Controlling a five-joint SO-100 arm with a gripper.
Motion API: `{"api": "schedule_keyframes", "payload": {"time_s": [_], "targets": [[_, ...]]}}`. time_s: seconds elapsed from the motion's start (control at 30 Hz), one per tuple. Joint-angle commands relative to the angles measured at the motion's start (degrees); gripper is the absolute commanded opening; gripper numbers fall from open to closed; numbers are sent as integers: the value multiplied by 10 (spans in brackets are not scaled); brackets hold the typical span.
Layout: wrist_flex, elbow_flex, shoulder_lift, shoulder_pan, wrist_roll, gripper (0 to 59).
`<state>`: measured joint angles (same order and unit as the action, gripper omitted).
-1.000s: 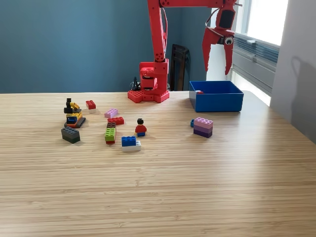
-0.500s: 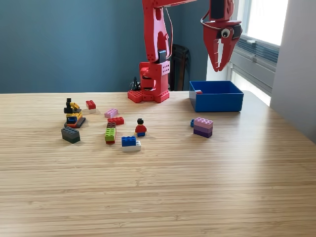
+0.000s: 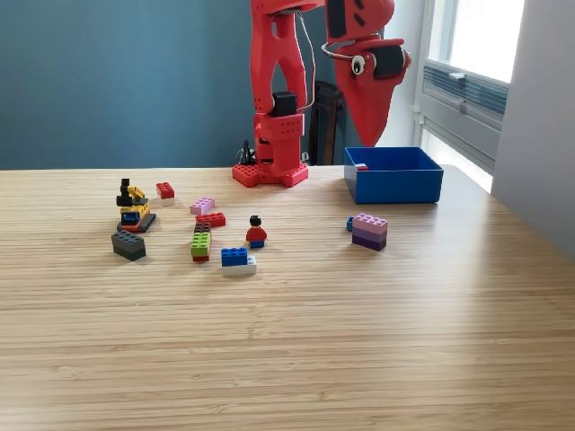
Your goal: Grasp a lego block and put it in the bin.
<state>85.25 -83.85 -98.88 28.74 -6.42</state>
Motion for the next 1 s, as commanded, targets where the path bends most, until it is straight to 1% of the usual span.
{"api": "schedule_keyframes", "payload": {"time_s": [0.03,0.37,0.57,0.8,1.0], "targets": [[-16,-3,-40,-8,8,1],[-24,-2,-40,-13,15,1],[-39,-11,-40,-21,18,1],[-75,-32,-40,-62,30,0],[-121,-62,-40,-138,62,0]]}}
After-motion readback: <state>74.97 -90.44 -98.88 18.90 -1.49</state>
